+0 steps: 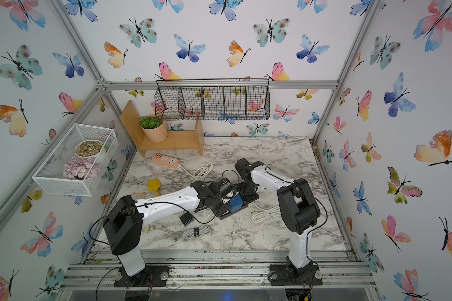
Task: Pull the plug off the socket
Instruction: Remove the plug from the socket.
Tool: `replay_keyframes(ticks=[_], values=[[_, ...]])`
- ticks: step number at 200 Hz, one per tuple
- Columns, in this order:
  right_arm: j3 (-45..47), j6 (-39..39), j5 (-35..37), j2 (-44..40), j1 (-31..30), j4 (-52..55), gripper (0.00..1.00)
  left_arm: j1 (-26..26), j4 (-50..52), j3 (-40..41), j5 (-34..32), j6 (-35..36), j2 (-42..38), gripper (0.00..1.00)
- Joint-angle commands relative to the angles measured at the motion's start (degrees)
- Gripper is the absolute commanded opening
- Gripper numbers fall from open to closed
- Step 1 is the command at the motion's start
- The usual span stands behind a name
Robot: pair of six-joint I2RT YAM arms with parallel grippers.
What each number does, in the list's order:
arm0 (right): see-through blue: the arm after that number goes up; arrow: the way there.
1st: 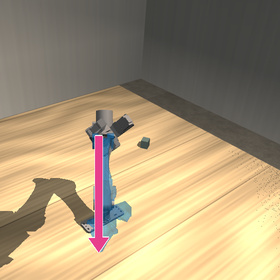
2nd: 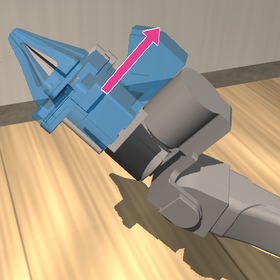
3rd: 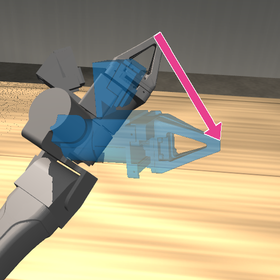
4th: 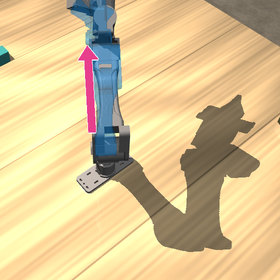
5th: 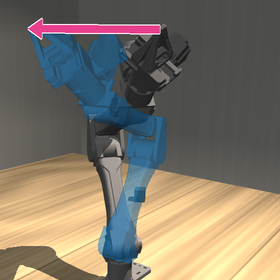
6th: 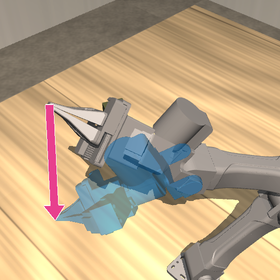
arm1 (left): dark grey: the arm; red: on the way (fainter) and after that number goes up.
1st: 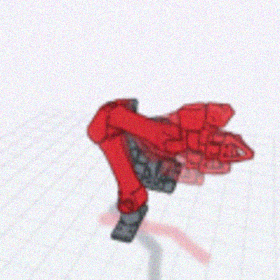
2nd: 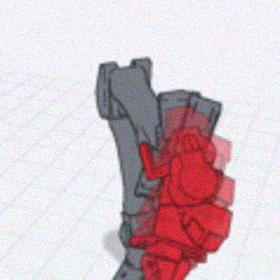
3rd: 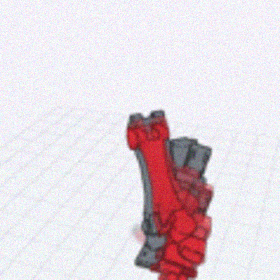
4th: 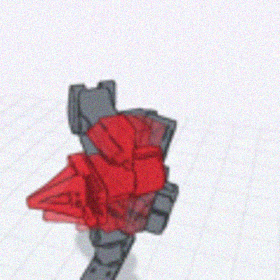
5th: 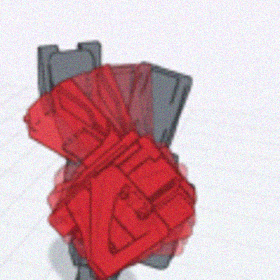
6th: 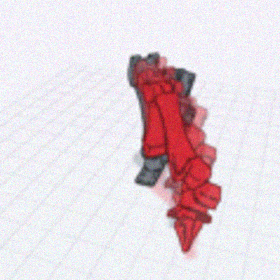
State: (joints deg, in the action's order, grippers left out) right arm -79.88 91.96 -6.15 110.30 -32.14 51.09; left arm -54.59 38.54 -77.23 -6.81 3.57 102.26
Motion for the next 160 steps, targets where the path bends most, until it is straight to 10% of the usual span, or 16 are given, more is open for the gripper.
replay_keyframes(ticks=[1, 45, 160], values=[[3.2, 0.3, 1.9, 4.9, -0.9, 2.5, 0.25, 0.4, -3.8, -1.2, -4.5, -1.5, -1.3, 0.0], [3.0, 0.6, 2.4, 4.8, -0.9, 2.7, 0.25, 2.3, -4.2, -2.5, 5.2, -2.7, -3.9, 0.0], [2.2, 0.8, 1.8, 4.7, -0.9, 2.4, 0.25, 7.1, -5.1, 0.8, 3.6, -7.7, -7.9, 0.0]])
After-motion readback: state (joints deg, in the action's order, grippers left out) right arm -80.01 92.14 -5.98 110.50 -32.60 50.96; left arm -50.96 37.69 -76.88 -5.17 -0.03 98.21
